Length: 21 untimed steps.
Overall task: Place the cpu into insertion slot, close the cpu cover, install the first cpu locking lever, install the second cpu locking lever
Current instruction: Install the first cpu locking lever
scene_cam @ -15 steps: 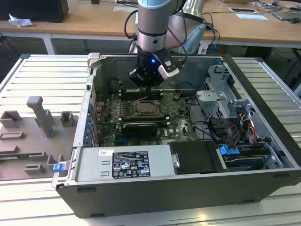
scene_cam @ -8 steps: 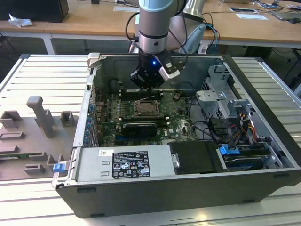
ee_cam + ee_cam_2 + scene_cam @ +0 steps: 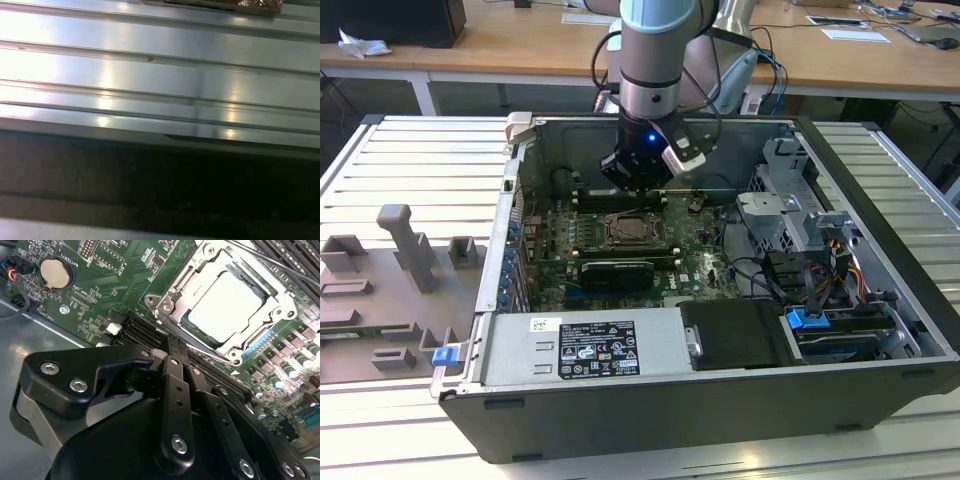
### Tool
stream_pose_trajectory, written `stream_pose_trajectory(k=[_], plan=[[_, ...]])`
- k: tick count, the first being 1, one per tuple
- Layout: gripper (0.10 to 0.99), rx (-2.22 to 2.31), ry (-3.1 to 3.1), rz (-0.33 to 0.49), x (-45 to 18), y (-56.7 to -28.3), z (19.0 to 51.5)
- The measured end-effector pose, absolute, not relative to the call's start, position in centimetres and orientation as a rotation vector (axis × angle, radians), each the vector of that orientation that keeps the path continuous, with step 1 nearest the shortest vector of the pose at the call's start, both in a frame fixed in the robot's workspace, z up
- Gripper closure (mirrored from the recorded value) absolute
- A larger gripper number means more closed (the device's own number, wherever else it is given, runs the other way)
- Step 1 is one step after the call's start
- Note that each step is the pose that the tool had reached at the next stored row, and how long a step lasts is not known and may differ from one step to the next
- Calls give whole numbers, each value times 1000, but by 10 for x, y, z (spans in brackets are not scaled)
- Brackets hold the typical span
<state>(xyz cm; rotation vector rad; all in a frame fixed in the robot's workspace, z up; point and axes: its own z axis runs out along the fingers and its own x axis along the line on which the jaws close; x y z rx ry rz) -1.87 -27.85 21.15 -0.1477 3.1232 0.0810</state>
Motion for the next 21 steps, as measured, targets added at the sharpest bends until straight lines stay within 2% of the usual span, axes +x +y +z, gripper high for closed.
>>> stream_pose_trajectory(k=[21], plan=[[980, -136, 3124, 87, -16, -279, 204]])
